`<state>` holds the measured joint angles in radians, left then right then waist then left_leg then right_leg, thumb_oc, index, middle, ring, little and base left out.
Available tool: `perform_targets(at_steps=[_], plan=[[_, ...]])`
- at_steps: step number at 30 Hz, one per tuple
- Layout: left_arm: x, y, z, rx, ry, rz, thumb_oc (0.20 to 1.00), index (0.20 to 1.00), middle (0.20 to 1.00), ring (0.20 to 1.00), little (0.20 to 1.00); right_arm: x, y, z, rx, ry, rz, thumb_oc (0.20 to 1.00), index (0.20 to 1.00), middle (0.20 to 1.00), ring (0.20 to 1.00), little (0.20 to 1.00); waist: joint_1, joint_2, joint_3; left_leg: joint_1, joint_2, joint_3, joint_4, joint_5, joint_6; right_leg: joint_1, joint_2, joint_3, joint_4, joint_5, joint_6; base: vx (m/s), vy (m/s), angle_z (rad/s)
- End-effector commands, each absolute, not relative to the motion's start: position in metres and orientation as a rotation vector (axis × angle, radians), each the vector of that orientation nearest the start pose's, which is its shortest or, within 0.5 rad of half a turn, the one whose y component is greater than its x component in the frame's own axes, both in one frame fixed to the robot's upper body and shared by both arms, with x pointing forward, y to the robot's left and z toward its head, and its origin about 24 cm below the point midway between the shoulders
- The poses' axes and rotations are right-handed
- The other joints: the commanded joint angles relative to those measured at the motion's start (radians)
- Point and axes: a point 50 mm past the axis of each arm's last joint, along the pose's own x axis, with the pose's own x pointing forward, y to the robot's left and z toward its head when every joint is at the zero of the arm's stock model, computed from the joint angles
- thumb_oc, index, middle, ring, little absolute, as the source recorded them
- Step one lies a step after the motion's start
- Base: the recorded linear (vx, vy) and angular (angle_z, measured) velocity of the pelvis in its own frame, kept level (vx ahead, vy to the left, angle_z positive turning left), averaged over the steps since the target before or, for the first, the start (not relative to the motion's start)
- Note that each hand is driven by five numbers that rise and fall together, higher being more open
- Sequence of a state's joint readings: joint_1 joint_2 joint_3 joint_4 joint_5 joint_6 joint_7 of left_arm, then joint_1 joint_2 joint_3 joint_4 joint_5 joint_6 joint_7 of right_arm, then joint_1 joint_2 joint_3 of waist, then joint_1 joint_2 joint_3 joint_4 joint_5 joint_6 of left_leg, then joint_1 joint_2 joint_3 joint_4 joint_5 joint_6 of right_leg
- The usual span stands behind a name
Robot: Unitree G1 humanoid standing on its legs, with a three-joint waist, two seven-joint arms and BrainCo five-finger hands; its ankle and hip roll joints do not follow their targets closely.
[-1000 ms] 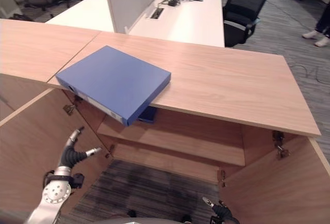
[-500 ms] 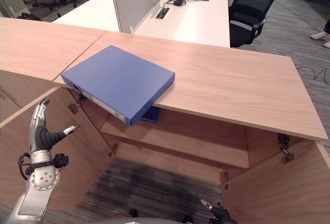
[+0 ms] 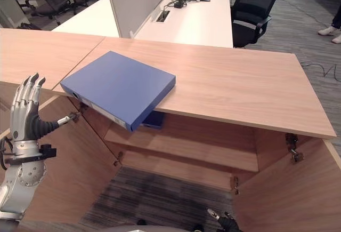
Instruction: Put the empty folder in the office cabinet
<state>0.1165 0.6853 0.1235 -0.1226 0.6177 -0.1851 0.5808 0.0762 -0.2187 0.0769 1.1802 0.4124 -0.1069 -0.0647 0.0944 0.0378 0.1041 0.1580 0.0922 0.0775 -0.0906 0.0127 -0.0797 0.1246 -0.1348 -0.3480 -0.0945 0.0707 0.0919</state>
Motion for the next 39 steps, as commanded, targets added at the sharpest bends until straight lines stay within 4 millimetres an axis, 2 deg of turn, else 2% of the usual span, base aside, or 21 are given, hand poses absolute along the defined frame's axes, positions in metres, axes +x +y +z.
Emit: perform_targets(at_steps=[1,12,25,39], plan=[[0.226,0.267,0.172,1.279,-0.758,0.491,1.000,1.000,1.000,1.000,1.000,0.106,-0.235,-0.154,0.110,1.010,-0.386,1.000,1.000,1.000,1.000,1.000,0.000,-0.021,0.031,0.024,0.009,0.008,0.004,-0.058,-0.022,0.056,-0.031,-0.004,0.011,-0.080,0.092,0.01,0.015,-0.14],[0.233,0.265,0.176,1.375,-0.771,0.376,1.000,1.000,1.000,1.000,1.000,0.104,-0.239,-0.154,0.152,1.003,-0.425,1.000,1.000,1.000,1.000,1.000,-0.023,-0.011,0.029,0.030,0.007,0.021,0.003,-0.061,-0.021,0.056,-0.030,0.014,0.013,-0.083,0.094,0.01,0.006,-0.04],[0.237,0.264,0.169,1.352,-0.722,0.307,1.000,1.000,1.000,1.000,1.000,0.100,-0.242,-0.154,0.175,1.006,-0.455,1.000,1.000,1.000,1.000,1.000,-0.036,-0.011,0.029,0.038,0.005,0.022,0.003,-0.065,-0.017,0.056,-0.027,0.017,0.016,-0.084,0.092,0.00,0.000,0.00],[0.247,0.251,0.180,1.456,-0.783,0.202,1.000,1.000,1.000,1.000,1.000,0.102,-0.238,-0.155,0.197,1.007,-0.445,1.000,1.000,1.000,1.000,1.000,-0.054,-0.009,0.024,0.047,0.006,0.031,0.003,-0.069,-0.017,0.061,-0.026,0.025,0.015,-0.086,0.094,0.00,0.001,-0.01]])
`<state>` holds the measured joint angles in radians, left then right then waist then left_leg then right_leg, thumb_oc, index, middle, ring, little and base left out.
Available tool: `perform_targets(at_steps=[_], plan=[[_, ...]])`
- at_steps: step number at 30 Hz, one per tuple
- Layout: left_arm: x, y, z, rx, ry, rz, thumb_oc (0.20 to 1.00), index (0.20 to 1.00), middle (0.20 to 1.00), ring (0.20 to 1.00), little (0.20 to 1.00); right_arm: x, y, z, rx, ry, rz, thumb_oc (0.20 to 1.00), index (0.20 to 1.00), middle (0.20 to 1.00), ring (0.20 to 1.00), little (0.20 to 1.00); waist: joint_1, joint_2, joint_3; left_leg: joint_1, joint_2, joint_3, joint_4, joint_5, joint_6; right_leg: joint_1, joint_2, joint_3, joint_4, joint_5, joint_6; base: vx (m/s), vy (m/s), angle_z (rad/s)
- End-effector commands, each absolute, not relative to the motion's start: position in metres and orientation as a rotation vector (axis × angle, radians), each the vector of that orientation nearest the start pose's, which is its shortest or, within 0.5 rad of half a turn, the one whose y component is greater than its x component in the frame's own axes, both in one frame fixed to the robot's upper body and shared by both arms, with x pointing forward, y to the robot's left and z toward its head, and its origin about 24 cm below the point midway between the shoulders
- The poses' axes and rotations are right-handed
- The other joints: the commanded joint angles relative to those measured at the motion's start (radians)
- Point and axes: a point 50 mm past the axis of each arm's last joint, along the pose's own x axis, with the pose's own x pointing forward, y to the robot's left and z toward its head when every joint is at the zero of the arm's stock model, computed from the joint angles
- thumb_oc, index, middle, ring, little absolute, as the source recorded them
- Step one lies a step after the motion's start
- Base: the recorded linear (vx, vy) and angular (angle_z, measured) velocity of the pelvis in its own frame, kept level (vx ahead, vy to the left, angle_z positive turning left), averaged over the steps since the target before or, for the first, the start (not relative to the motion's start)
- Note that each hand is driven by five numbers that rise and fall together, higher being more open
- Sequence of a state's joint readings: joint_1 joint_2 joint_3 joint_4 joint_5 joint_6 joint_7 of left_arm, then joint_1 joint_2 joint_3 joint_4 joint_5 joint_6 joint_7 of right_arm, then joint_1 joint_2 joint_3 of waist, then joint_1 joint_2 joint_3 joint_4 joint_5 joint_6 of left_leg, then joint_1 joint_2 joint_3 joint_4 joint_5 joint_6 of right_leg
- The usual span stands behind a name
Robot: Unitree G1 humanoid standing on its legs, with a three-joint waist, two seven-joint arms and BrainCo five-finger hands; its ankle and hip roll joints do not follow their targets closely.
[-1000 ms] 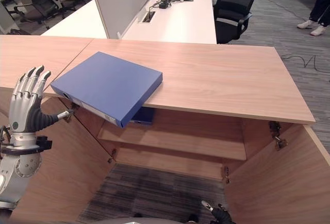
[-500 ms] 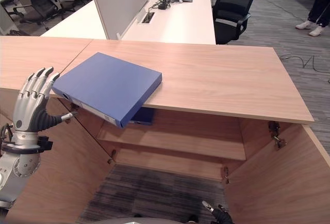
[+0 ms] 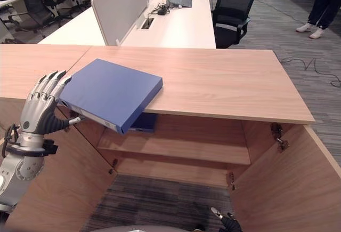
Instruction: Put the empty folder in the office cabinet
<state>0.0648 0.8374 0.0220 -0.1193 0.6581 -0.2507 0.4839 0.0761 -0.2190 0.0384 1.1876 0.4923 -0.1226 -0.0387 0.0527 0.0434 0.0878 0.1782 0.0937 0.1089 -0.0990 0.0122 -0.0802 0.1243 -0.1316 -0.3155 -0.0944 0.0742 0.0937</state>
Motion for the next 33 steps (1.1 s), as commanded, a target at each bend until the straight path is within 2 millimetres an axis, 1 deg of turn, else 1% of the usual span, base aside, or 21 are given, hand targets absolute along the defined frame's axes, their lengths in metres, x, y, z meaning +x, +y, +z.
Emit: perform_targets(at_steps=[1,13,17,30,33], plan=[[0.248,0.250,0.180,1.456,-0.784,0.201,1.000,1.000,1.000,1.000,1.000,0.102,-0.238,-0.155,0.199,1.007,-0.446,1.000,1.000,1.000,1.000,1.000,-0.011,-0.015,0.040,0.026,0.004,0.000,0.012,-0.068,-0.016,0.062,-0.029,-0.007,0.015,-0.089,0.092,0.00,0.006,-0.05],[0.257,0.241,0.183,1.521,-0.812,0.149,1.000,1.000,1.000,1.000,1.000,0.099,-0.238,-0.156,0.225,1.012,-0.469,1.000,1.000,1.000,1.000,1.000,-0.022,-0.017,0.040,0.034,0.004,0.009,0.012,-0.072,-0.015,0.062,-0.030,0.002,0.015,-0.087,0.094,0.00,0.002,-0.01],[0.258,0.238,0.179,1.527,-0.803,0.112,1.000,1.000,1.000,1.000,1.000,0.099,-0.239,-0.156,0.231,1.013,-0.478,1.000,1.000,1.000,1.000,1.000,-0.025,-0.016,0.040,0.037,0.003,0.012,0.012,-0.074,-0.014,0.062,-0.030,0.005,0.016,-0.086,0.095,0.00,0.010,-0.05],[0.257,0.238,0.161,1.526,-0.724,0.037,1.000,1.000,1.000,1.000,1.000,0.098,-0.240,-0.156,0.233,1.015,-0.484,1.000,1.000,1.000,1.000,1.000,-0.027,-0.015,0.042,0.036,0.003,0.016,0.012,-0.071,-0.013,0.060,-0.027,0.007,0.015,-0.085,0.093,0.00,0.003,-0.02],[0.257,0.238,0.161,1.527,-0.723,0.028,1.000,1.000,1.000,1.000,1.000,0.100,-0.242,-0.155,0.231,1.008,-0.491,1.000,1.000,1.000,1.000,1.000,-0.027,-0.015,0.045,0.032,0.003,0.014,0.012,-0.069,-0.013,0.055,-0.027,0.008,0.016,-0.084,0.093,0.00,0.000,0.00]])
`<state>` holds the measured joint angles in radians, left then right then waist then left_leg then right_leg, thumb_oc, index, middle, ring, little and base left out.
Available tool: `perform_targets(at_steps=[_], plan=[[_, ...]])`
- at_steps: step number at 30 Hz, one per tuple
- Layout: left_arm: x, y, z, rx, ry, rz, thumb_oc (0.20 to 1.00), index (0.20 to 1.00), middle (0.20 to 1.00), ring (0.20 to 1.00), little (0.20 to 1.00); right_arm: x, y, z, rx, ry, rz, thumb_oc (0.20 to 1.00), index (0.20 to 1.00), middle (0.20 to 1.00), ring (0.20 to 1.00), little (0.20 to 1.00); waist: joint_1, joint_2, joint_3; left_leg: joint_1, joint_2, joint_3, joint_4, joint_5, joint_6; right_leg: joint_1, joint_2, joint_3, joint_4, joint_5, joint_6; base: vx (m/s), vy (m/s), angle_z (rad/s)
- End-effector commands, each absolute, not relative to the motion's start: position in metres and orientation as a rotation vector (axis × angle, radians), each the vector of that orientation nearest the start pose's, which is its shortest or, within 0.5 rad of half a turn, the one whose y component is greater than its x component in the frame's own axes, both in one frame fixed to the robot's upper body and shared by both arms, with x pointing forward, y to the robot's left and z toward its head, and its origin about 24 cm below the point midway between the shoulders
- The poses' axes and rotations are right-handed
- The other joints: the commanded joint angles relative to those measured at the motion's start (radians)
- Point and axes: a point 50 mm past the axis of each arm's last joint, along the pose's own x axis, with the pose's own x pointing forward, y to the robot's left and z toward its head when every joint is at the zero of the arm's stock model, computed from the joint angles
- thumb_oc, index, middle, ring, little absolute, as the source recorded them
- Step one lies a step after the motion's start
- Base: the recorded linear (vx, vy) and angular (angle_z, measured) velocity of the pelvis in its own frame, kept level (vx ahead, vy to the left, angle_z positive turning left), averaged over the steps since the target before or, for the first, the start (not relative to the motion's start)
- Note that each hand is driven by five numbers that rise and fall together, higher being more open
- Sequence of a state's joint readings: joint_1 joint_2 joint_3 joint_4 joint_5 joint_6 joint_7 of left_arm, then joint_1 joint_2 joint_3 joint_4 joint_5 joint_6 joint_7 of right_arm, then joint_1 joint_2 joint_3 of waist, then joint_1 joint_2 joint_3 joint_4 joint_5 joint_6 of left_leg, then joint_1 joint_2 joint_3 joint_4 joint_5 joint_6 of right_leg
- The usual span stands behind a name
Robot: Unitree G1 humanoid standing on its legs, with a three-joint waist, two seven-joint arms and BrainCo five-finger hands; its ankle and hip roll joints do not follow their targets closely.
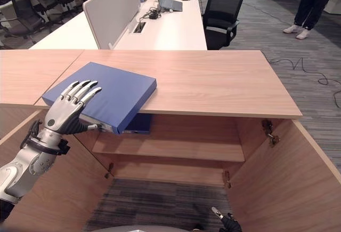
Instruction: Put the empty folder in the office cabinet
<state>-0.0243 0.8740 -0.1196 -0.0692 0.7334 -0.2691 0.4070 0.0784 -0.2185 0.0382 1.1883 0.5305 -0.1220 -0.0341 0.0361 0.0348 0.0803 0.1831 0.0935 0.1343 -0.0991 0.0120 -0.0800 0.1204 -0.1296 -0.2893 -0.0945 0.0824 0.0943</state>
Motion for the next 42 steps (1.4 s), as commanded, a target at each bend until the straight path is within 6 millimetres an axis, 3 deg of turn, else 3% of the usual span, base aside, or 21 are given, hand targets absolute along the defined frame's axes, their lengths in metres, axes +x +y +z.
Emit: perform_targets(at_steps=[1,29,42], plan=[[0.257,0.237,0.160,1.525,-0.721,0.022,1.000,1.000,1.000,1.000,1.000,0.099,-0.242,-0.155,0.232,1.009,-0.495,1.000,1.000,1.000,1.000,1.000,-0.010,-0.006,0.053,0.026,0.003,-0.012,0.012,-0.068,-0.013,0.059,-0.029,-0.019,0.017,-0.092,0.093,0.00,0.000,0.00],[0.263,0.245,0.146,1.652,-0.637,-0.069,1.000,1.000,1.000,1.000,1.000,0.097,-0.245,-0.155,0.224,1.009,-0.495,1.000,1.000,1.000,1.000,1.000,-0.014,-0.006,0.056,0.027,0.002,-0.009,0.012,-0.067,-0.011,0.060,-0.028,-0.018,0.017,-0.092,0.094,0.00,0.000,0.00],[0.274,0.245,0.138,1.689,-0.611,-0.030,1.000,1.000,1.000,1.000,1.000,0.099,-0.242,-0.155,0.210,1.018,-0.483,1.000,1.000,1.000,1.000,1.000,-0.023,-0.007,0.055,0.026,0.000,0.003,0.012,-0.068,-0.011,0.054,-0.033,-0.009,0.013,-0.085,0.096,0.00,0.001,-0.01]])
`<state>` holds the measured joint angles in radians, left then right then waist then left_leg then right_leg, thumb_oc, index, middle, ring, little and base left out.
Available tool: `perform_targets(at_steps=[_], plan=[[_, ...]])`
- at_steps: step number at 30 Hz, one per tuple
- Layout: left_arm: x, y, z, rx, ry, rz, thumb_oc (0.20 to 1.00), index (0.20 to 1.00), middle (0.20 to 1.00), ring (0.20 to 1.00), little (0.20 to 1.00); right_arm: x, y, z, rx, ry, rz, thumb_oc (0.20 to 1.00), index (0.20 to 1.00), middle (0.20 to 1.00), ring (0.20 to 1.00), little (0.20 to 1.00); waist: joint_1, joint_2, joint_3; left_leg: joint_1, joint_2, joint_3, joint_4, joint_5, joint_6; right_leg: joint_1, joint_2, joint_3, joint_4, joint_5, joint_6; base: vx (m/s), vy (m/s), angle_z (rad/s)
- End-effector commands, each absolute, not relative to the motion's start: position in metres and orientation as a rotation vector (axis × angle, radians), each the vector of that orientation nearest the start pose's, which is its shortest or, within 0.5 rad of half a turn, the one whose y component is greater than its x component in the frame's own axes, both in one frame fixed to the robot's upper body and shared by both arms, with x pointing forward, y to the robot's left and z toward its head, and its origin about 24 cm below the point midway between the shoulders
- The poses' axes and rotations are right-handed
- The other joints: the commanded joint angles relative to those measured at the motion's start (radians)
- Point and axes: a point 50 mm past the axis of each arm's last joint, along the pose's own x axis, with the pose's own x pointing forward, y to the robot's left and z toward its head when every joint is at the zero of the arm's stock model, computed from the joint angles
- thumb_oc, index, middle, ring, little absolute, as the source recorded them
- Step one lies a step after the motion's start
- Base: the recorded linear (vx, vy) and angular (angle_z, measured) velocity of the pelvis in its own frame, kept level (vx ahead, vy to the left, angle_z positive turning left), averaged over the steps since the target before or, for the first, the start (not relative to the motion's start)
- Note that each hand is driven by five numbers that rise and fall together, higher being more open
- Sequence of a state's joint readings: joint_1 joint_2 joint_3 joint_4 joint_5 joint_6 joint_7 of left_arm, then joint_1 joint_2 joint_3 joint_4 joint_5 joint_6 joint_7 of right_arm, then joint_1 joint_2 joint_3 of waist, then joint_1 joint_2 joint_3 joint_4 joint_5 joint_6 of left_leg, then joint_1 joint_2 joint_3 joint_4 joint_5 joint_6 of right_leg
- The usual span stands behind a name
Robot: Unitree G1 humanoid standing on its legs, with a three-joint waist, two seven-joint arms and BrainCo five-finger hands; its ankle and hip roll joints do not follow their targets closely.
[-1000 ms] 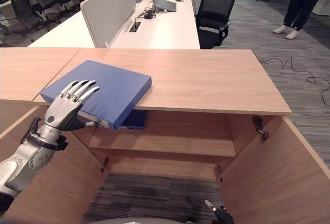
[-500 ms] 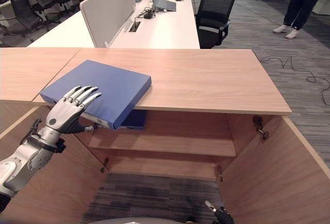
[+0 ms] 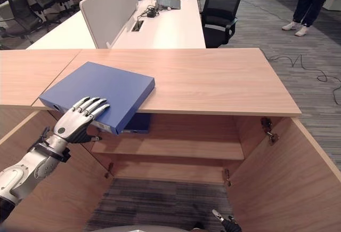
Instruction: Put the empty folder in the office cabinet
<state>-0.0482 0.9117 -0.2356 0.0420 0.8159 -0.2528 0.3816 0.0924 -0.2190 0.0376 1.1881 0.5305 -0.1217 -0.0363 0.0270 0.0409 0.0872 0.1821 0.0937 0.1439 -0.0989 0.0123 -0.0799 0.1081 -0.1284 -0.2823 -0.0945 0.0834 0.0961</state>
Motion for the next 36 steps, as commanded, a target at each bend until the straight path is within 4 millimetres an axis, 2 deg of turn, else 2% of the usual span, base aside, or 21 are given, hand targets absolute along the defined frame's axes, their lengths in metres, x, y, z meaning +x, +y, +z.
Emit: perform_targets(at_steps=[1,19,20,21,22,36], plan=[[0.275,0.245,0.138,1.688,-0.610,-0.023,1.000,1.000,1.000,1.000,1.000,0.099,-0.242,-0.155,0.209,1.017,-0.484,1.000,1.000,1.000,1.000,1.000,-0.014,-0.013,0.049,0.027,0.000,-0.006,0.012,-0.067,-0.011,0.066,-0.034,-0.016,0.013,-0.086,0.094,0.00,0.000,0.00],[0.285,0.240,0.131,1.671,-0.589,0.023,1.000,1.000,1.000,1.000,1.000,0.103,-0.243,-0.154,0.202,1.008,-0.478,1.000,1.000,1.000,1.000,1.000,-0.027,-0.019,0.043,0.029,0.003,-0.003,0.012,-0.068,-0.011,0.067,-0.026,-0.006,0.013,-0.091,0.090,0.00,-0.001,-0.01],[0.286,0.240,0.131,1.671,-0.589,0.023,0.871,0.871,0.871,0.871,0.871,0.103,-0.243,-0.154,0.203,1.008,-0.479,1.000,1.000,1.000,1.000,1.000,-0.027,-0.019,0.043,0.029,0.003,-0.003,0.012,-0.068,-0.011,0.067,-0.026,-0.006,0.013,-0.091,0.090,0.00,0.000,0.00],[0.286,0.239,0.130,1.667,-0.590,0.019,0.482,0.482,0.482,0.482,0.482,0.104,-0.243,-0.154,0.204,1.007,-0.478,1.000,1.000,1.000,1.000,1.000,-0.027,-0.019,0.044,0.029,0.002,-0.004,0.012,-0.068,-0.010,0.067,-0.026,-0.006,0.014,-0.092,0.089,0.00,0.000,0.00],[0.286,0.239,0.130,1.663,-0.588,0.020,0.200,0.200,0.200,0.200,0.200,0.104,-0.243,-0.154,0.204,1.006,-0.479,1.000,1.000,1.000,1.000,1.000,-0.027,-0.019,0.043,0.029,0.003,-0.005,0.012,-0.068,-0.010,0.067,-0.026,-0.006,0.014,-0.092,0.089,0.00,0.000,0.00],[0.285,0.238,0.132,1.613,-0.586,0.042,0.200,0.200,0.200,0.200,0.200,0.105,-0.242,-0.154,0.204,1.006,-0.479,1.000,1.000,1.000,1.000,1.000,-0.026,-0.024,0.041,0.030,0.003,-0.009,0.012,-0.068,-0.009,0.068,-0.021,-0.005,0.017,-0.096,0.086,0.00,0.000,0.00]])
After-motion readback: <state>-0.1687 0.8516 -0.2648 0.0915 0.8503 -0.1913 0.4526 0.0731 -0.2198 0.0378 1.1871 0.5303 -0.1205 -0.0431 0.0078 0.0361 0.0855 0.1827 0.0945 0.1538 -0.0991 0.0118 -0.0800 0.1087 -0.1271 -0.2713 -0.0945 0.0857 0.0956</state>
